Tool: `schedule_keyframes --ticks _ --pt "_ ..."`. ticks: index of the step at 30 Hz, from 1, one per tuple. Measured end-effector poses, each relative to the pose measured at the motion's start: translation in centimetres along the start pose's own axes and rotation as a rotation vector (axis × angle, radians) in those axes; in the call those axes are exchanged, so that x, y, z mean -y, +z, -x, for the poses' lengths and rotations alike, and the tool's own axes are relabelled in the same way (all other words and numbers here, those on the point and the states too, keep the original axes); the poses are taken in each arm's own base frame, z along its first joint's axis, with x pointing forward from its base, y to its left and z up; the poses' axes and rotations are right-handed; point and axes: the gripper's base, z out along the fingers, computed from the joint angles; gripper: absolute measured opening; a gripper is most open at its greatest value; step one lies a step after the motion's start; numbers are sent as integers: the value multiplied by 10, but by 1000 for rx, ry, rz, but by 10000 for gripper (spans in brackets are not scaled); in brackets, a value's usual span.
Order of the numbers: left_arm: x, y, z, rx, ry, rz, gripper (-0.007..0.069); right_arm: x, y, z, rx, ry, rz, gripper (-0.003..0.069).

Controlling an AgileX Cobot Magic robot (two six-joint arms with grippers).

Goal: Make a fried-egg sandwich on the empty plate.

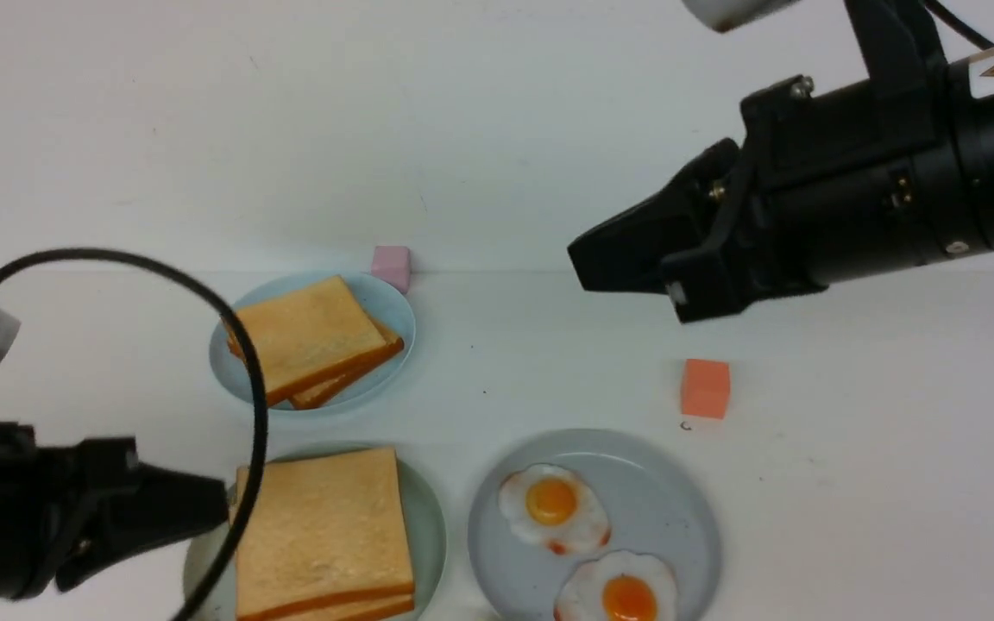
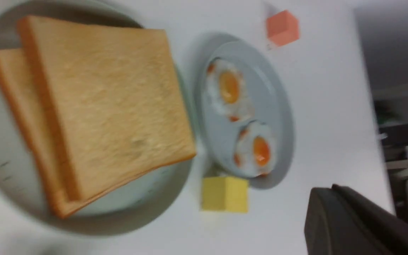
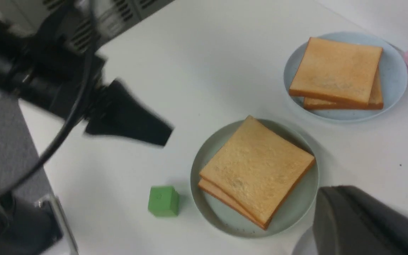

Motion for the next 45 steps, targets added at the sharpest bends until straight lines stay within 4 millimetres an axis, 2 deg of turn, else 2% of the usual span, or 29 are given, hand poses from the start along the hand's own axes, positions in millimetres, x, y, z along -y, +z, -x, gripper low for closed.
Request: schedule_keyframes --ticks 8,12,16,17,18,20,22,24,29,32,38,45 --pt "7 -44 -32 66 -1 228 -13 10 11 -5 106 157 -49 -11" --pt "12 -62 -50 99 106 279 -13 12 12 -14 110 174 -65 -11" --pt "21 -74 -76 94 274 235 -13 9 -2 -34 133 135 -99 -11" --pt "21 -74 -76 87 277 232 -13 9 -1 -36 128 135 -101 -11" --pt "23 -78 -89 71 329 197 -13 7 -8 -50 123 124 -112 -11" --pt "24 -85 -100 89 364 172 -13 4 -16 -69 116 109 -127 -11" --pt "25 -90 -105 124 382 162 -13 3 -21 -78 119 100 -139 -11" --pt "26 -100 -112 226 416 145 -13 0 -33 -101 153 94 -174 -11" --pt "31 -114 -112 448 467 113 -13 -1 -48 -147 206 120 -230 -9" --pt "34 -118 -107 525 463 99 -13 -3 -57 -164 251 125 -249 -7" --pt "37 -122 -101 612 467 85 -13 -8 -71 -172 328 122 -254 -5" --pt "37 -122 -101 613 467 85 -13 -9 -73 -173 336 122 -252 0"
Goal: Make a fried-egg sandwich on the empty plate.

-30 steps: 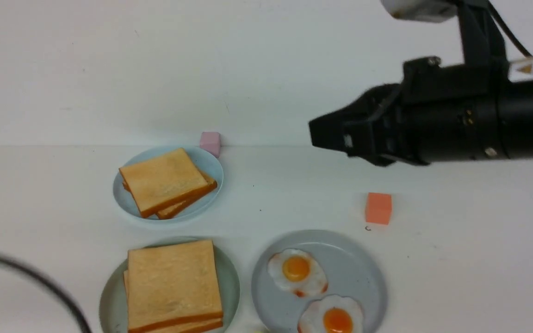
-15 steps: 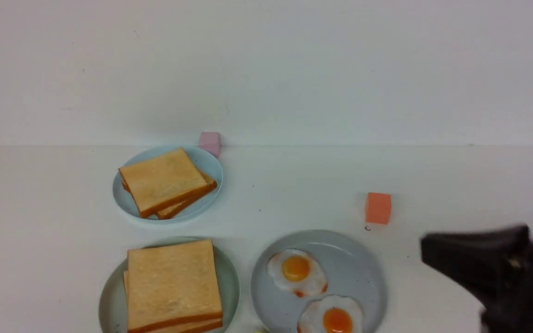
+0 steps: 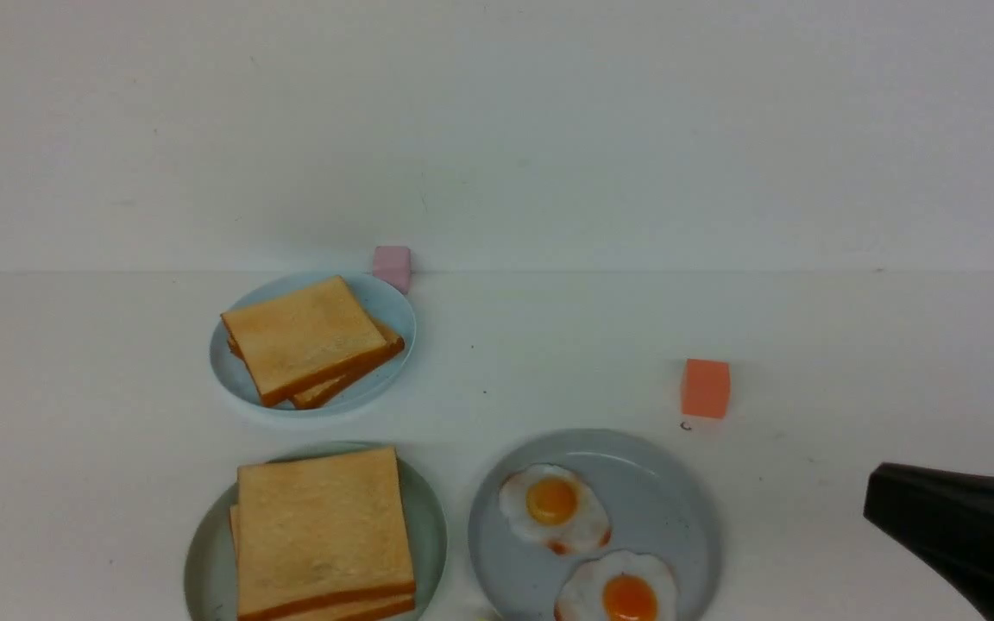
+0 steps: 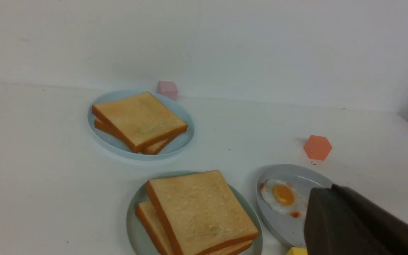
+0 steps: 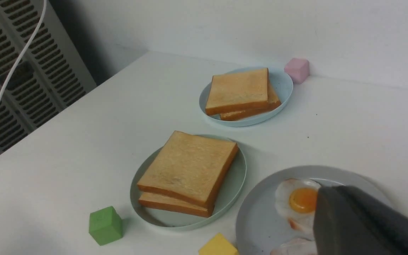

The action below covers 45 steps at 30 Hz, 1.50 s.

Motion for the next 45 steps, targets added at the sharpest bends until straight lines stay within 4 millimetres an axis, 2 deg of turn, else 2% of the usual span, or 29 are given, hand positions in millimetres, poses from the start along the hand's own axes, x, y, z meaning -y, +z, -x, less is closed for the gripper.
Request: schedule_keyframes --ticks 9,13,19,22,24,27,32,36,45 --pt "-1 1 -1 -4 13 4 -13 0 0 0 0 0 0 7" --pt "-14 8 -11 -31 175 101 -13 0 0 0 0 0 0 10" --pt "-31 15 -25 20 309 211 -11 0 0 0 -1 0 0 18" --pt "-35 19 -30 74 269 219 -10 0 0 0 -1 0 0 19" --pt "-43 28 -41 119 156 234 -7 0 0 0 -1 0 0 20" --pt "-53 37 -58 108 78 265 -5 0 0 0 -1 0 0 22" --pt "-70 49 -96 -19 99 313 -2 0 0 0 -3 0 1 27" --pt "-75 54 -118 -111 28 315 0 0 0 -1 -4 0 2 29" --pt "-73 55 -120 -117 45 281 8 0 0 -1 -7 0 4 40"
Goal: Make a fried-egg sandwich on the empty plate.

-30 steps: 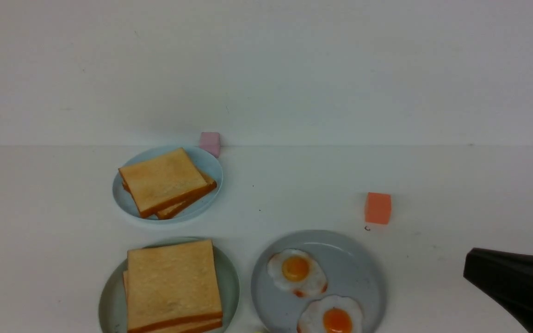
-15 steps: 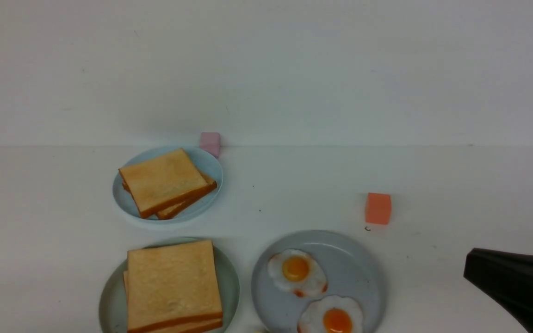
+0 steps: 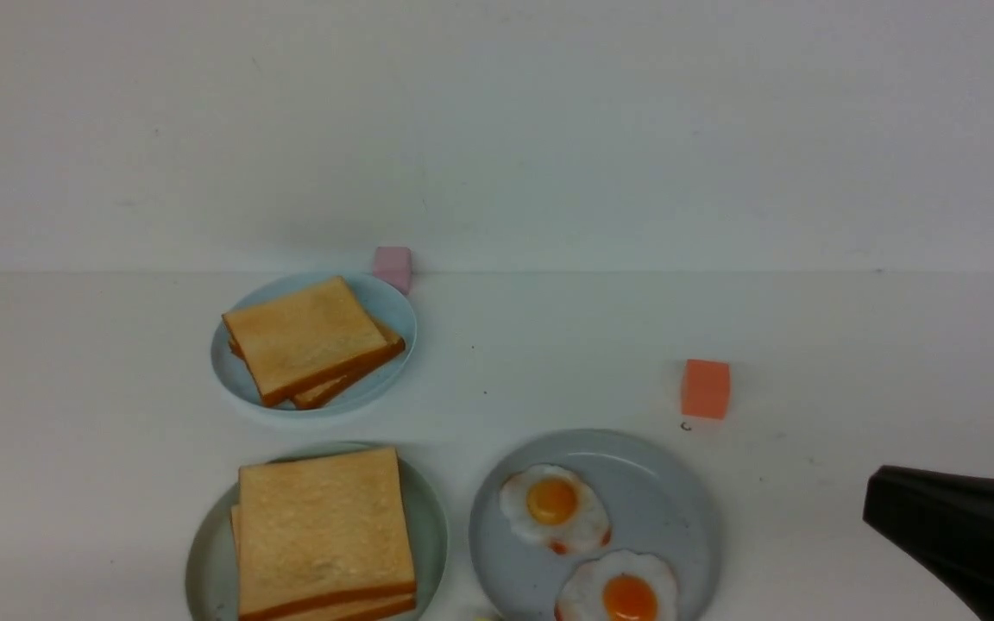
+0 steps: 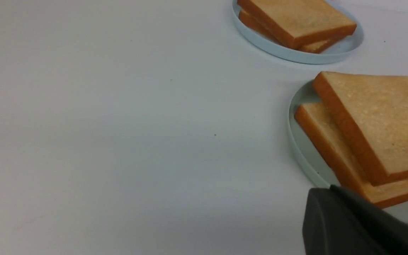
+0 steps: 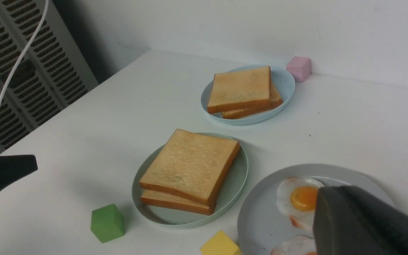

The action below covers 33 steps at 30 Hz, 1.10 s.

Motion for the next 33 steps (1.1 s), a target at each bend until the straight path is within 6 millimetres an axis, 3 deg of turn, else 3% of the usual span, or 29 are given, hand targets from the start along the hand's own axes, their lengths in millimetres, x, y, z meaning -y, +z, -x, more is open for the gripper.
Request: schedule_keyframes --ticks 22,27,30,33 --pt "0 0 0 0 -1 -2 29 0 -2 -2 3 2 3 52" --pt "0 0 0 0 -1 -2 34 4 -22 -9 60 -159 -50 59" --pt "0 0 0 2 -1 -2 38 13 -32 -19 80 -149 -145 64" --pt "0 0 0 3 0 -2 39 30 -51 -48 129 -72 -355 70"
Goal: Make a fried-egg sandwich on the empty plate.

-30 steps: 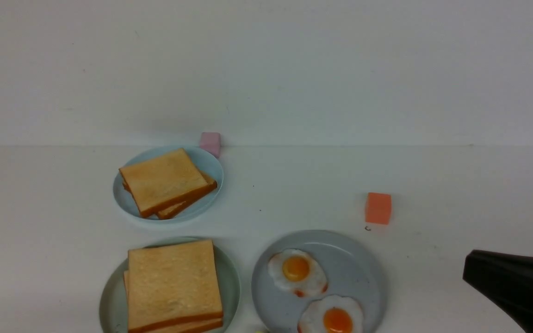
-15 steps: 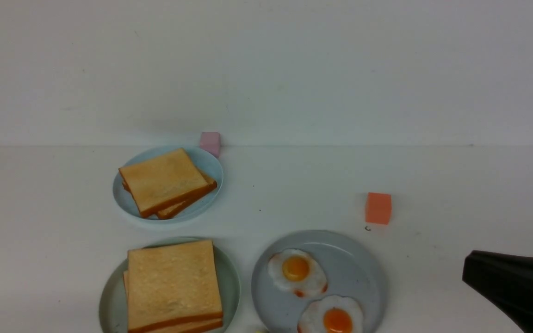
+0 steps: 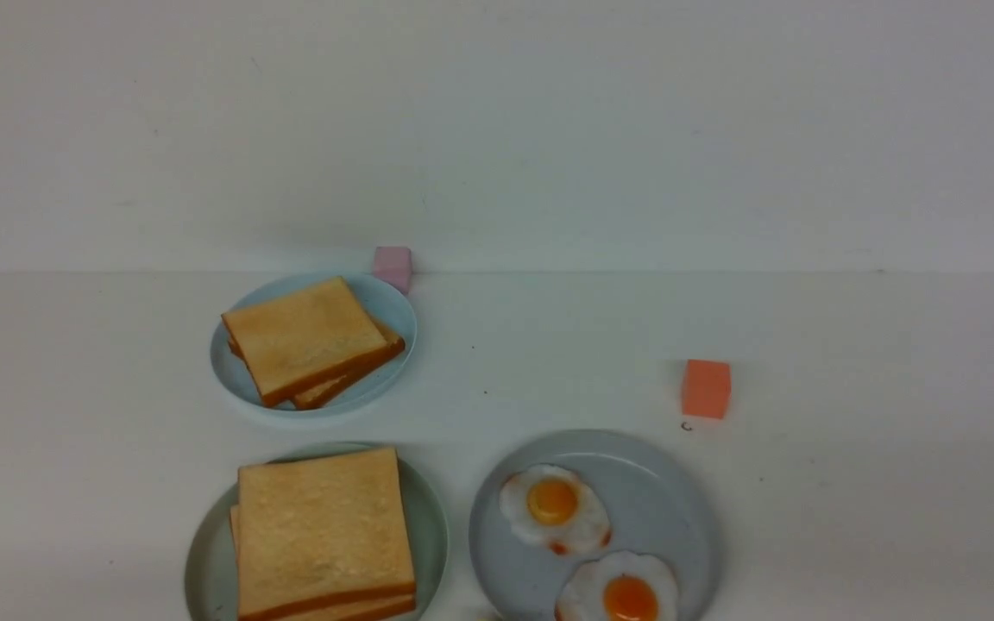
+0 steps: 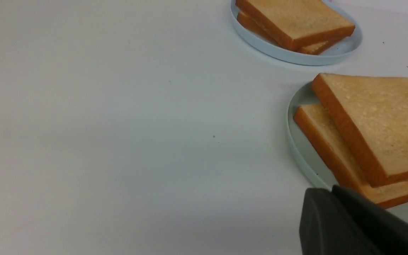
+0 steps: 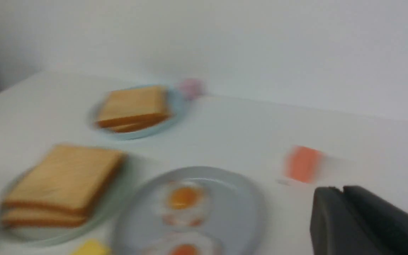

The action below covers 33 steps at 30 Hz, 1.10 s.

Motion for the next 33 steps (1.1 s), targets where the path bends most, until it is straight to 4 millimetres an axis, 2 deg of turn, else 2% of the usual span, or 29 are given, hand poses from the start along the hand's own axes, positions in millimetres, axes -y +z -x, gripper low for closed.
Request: schedule_keyframes --ticks 3,4,8,9,10,33 --pt "0 0 0 0 0 0 39 11 -4 -30 -22 41 -140 74" --pt "0 0 0 0 0 0 39 13 -4 -34 -26 39 -153 75" --pt "0 0 0 0 0 0 39 20 -2 -74 -77 73 -233 82" --pt "0 0 0 0 0 0 39 20 -3 -74 -74 72 -235 82" --pt "0 0 0 0 0 0 41 21 -2 -84 -119 84 -246 83" --pt "0 0 0 1 2 0 46 21 -3 -84 -115 88 -248 103"
